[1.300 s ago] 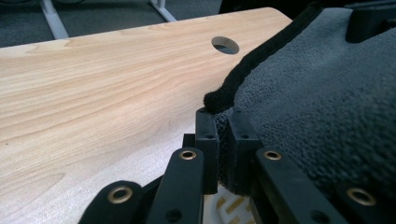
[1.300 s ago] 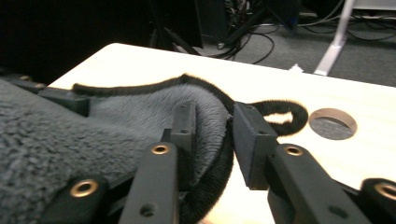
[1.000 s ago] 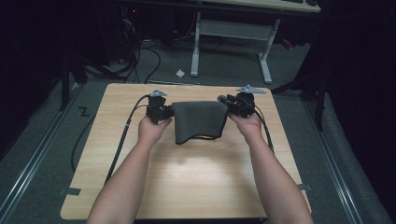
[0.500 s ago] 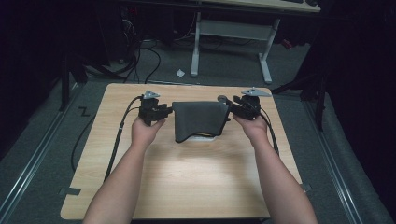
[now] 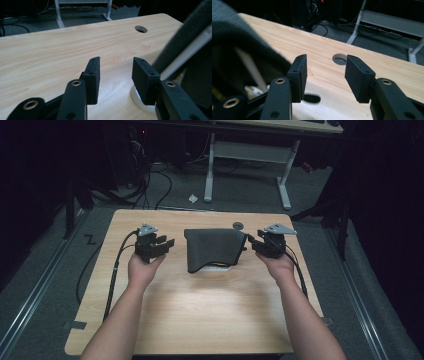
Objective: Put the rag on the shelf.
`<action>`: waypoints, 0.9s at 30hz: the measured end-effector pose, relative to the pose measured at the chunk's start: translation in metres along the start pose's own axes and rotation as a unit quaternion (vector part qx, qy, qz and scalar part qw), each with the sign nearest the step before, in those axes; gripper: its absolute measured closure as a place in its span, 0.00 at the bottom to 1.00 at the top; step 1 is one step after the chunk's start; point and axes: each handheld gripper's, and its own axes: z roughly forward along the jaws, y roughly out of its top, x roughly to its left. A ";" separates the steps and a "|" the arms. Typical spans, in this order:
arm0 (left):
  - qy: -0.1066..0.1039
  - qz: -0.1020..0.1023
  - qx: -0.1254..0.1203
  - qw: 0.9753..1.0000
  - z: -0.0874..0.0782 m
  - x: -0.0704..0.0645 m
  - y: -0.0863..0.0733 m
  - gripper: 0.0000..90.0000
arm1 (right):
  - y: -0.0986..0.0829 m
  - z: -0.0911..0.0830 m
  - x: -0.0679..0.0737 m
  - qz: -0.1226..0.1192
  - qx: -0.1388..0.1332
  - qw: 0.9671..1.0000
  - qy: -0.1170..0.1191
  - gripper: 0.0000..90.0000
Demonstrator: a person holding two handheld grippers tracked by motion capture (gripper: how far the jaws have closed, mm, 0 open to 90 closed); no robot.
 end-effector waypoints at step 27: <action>-0.074 0.046 0.059 0.994 -0.060 -0.088 -0.118 0.51 | -0.097 -0.084 0.097 -0.049 0.009 0.998 0.041 0.55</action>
